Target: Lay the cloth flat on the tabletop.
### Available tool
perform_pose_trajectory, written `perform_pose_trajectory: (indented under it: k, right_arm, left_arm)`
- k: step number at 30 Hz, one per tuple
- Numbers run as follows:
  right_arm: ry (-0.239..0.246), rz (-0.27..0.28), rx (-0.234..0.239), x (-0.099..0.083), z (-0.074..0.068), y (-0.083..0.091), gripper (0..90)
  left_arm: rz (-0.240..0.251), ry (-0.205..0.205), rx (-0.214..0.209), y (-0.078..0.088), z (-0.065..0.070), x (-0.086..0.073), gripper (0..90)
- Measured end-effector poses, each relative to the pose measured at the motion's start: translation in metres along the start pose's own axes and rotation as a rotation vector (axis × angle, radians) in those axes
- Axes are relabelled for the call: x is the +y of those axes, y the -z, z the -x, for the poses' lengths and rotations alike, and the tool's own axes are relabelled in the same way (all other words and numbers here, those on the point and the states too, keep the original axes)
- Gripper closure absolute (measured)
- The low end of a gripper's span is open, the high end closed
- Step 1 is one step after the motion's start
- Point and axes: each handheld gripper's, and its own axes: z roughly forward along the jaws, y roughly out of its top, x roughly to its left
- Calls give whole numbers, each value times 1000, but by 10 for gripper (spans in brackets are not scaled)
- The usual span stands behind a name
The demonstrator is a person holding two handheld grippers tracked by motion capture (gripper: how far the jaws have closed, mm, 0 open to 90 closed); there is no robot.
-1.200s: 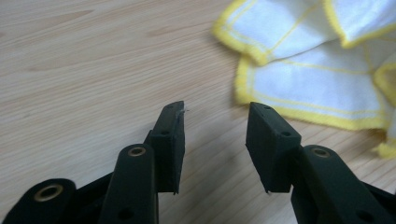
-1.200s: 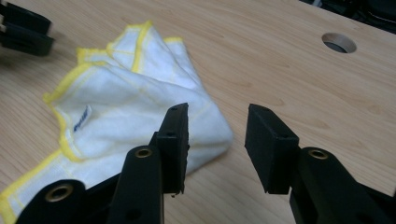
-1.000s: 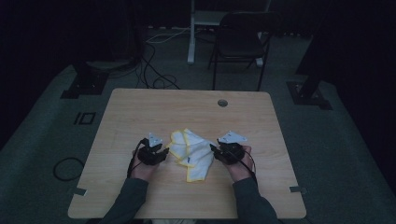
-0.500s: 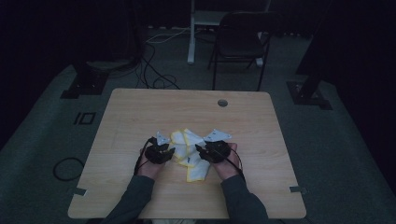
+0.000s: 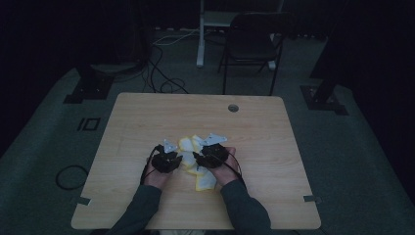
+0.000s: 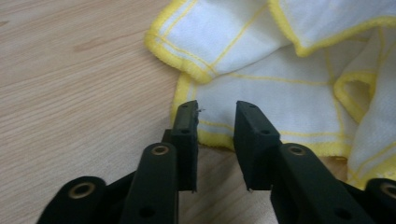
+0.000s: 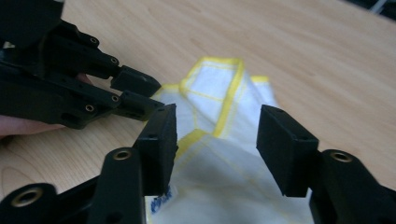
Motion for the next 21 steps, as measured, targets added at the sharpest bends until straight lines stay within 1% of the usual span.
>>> perform_pose_trajectory:
  k: [2, 4, 5, 6, 8, 10, 12, 15, 16, 17, 21]
  right_arm:
    - [6, -22, 4, 0, -2, -7, 438]
    - [9, -31, 7, 0, -4, -10, 437]
    - [21, -52, 2, -1, -5, -16, 439]
    - [26, -62, 0, -1, -6, -18, 461]
    - [30, -85, -9, -2, -5, -19, 545]
    - [33, -93, -28, -3, -3, -18, 608]
    - [24, -95, -35, -4, 0, -15, 675]
    - [27, -92, -44, -7, 7, -8, 809]
    - [26, -93, -46, -8, 9, -5, 838]
    - [32, -92, -48, -10, 12, -3, 849]
    - [31, -91, -49, -15, 20, 5, 861]
  left_arm:
    - [0, 0, -5, 0, 0, 0, 741]
    - [-1, 1, -10, 0, 0, -1, 754]
    - [-3, -1, -13, 1, 0, -1, 778]
    - [-2, -2, -12, 1, 1, -1, 798]
    - [0, -5, -11, 2, 2, -2, 846]
    - [0, -2, -12, 2, 2, -2, 864]
    - [-7, 0, -14, 3, 2, -2, 872]
    - [-8, 0, -11, 4, 1, -3, 875]
    - [-6, 3, -11, 4, 1, -4, 875]
    - [-8, 4, -11, 5, 0, -4, 876]
    - [-4, 10, -7, 7, -2, -6, 876]
